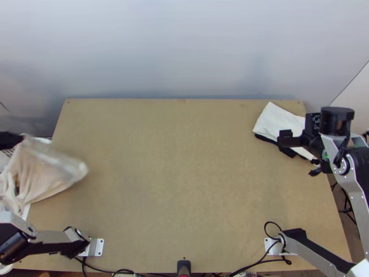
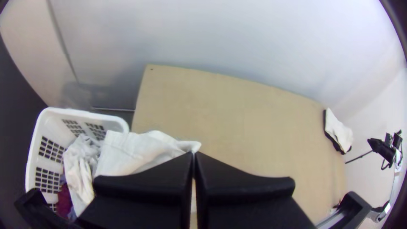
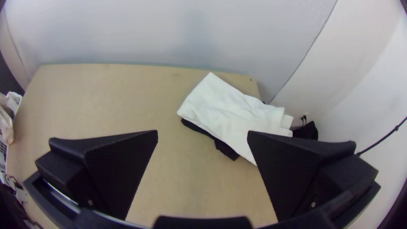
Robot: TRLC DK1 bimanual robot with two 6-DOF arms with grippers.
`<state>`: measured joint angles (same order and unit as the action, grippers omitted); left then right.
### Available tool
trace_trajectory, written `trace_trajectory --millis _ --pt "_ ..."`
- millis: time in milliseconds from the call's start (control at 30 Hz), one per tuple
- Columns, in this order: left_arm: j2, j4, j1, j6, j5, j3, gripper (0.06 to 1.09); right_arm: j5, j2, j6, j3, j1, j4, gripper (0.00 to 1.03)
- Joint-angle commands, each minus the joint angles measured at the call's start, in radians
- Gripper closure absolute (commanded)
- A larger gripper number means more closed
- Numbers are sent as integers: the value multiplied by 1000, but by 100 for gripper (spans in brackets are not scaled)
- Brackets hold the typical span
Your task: Fold the t-shirt
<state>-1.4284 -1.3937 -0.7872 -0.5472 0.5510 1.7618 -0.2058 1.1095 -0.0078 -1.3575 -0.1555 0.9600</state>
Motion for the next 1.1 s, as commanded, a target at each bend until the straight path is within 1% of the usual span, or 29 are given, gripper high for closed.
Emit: trace_trajectory --millis 0,100,200,233,300,400,500,600,767,800,833,900,933,1067 --pt "49 7 359 164 15 -1 105 0 -92 2 103 45 6 5" --pt "51 41 571 293 15 -4 105 0 -134 5 153 79 11 5" --pt "48 122 809 418 0 -44 105 2 -171 14 202 112 17 5" --pt "46 151 896 452 -17 -59 105 2 -183 15 216 120 17 5" --pt "40 216 1080 513 -83 -90 105 2 -209 15 241 139 20 5" --pt "5 285 1332 579 -155 -116 105 0 -243 19 262 168 31 5" --pt "-55 340 1517 618 -189 -108 105 2 -264 20 271 200 37 5" --pt "-135 366 1629 644 -197 -48 104 2 -284 23 271 231 48 5" --pt "-300 417 1672 701 -197 103 103 0 -316 26 279 263 65 5" --pt "-336 423 1672 708 -197 133 97 0 -323 26 282 270 69 5" --pt "-366 424 1672 714 -197 159 79 2 -327 26 285 275 74 5" --pt "-406 421 1671 713 -200 182 23 2 -333 26 288 281 83 5" --pt "-412 415 1669 711 -210 180 9 2 -336 26 288 286 86 5" --pt "-354 389 1620 696 -220 126 9 5 -347 26 293 301 91 5"
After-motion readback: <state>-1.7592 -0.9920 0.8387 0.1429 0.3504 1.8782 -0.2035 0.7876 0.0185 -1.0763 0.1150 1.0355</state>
